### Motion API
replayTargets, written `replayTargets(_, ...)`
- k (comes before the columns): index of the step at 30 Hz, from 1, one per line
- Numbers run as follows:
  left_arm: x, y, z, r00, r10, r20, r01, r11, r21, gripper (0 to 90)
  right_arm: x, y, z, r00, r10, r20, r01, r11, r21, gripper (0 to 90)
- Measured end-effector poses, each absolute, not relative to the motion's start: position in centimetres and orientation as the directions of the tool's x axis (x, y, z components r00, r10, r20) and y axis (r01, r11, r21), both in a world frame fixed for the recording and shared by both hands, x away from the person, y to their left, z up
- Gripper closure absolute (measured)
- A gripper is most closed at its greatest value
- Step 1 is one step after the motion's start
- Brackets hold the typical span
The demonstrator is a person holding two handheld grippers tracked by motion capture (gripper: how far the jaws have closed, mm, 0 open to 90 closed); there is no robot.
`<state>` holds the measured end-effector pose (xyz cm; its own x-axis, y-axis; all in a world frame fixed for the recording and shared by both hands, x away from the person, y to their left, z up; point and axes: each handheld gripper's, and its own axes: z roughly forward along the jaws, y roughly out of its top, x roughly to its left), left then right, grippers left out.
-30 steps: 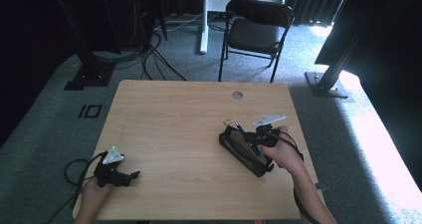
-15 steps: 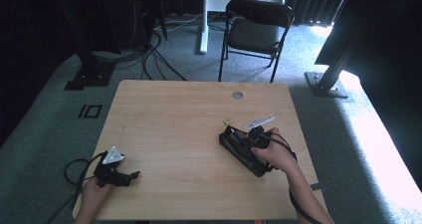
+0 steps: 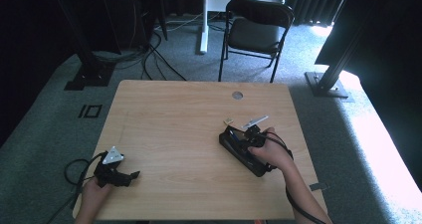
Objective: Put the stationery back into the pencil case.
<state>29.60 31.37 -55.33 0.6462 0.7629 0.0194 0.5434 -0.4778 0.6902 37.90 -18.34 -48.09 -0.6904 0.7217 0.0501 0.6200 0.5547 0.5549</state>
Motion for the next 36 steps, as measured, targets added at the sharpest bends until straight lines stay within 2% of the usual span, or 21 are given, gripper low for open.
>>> replayTargets(13, 29.6, 31.4, -55.3, 0.646, 0.763, 0.02, 0.543, -0.478, 0.69, 2.2, 38.5, -17.4, -49.3, -0.696, 0.717, 0.035, 0.638, 0.596, 0.488, 79.0)
replayTargets(19, 29.6, 31.4, -55.3, 0.646, 0.763, 0.02, 0.543, -0.478, 0.69, 2.2, 38.8, -17.7, -49.1, -0.689, 0.723, 0.044, 0.642, 0.581, 0.5, 77.3)
replayTargets(36, 29.6, 31.4, -55.3, 0.646, 0.763, 0.019, 0.543, -0.478, 0.69, 2.2, 38.5, -20.0, -44.3, -0.673, 0.736, 0.073, 0.581, 0.465, 0.668, 74.7)
